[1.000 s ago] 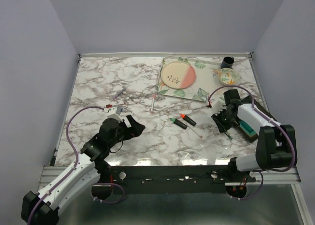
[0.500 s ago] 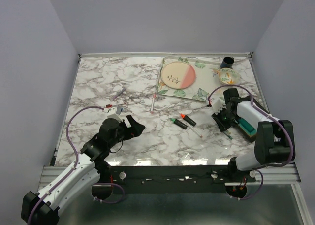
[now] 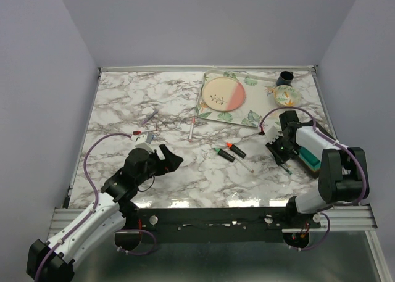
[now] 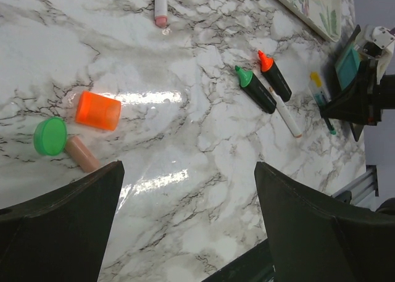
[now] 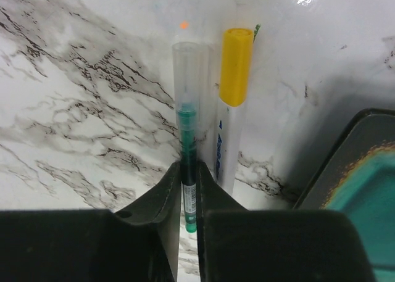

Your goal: Open the pen caps

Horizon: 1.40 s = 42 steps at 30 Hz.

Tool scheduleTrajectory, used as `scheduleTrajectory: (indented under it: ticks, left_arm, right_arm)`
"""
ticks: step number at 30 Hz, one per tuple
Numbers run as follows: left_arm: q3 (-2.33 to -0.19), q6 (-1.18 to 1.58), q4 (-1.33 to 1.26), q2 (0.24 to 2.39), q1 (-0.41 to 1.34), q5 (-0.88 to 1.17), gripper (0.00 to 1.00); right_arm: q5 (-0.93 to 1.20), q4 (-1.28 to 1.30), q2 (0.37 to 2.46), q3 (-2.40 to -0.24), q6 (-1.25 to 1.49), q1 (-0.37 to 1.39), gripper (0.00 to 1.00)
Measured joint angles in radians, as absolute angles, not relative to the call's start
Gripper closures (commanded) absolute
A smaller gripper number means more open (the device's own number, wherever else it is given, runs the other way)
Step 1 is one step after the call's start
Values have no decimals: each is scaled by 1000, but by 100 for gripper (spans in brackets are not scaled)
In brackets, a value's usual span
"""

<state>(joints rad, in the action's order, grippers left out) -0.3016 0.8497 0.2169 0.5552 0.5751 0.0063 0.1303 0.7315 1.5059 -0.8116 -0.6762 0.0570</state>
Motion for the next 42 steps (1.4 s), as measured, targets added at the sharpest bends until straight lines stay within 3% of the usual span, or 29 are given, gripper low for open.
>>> scheduleTrajectory:
  ticks: [4,11,18,23,30,42]
  left_arm:
    - [-270,888,137,557,575,64,3]
    - [-188,1020,-116,634,575,178,3]
    - [-204,1119,-344,774,653,186,4]
    - [-304,1145,-453,947,771,117,5]
    - [-534,1177,-614,1296,869,28,17]
    - [-833,1185,-599,1590,976,-69,33]
  right_arm:
    - [130,730,1507,-812,-680,58,99]
    - [155,735,1498,-812,-681,57,99]
    - [362,849,1431,-874,-682,60,99]
    - [588,915,1377,-977,-679,60,99]
    - [885,963,1383,-1010,-673,73,99]
    - [1014,996,1382,-1010,-678,78,99]
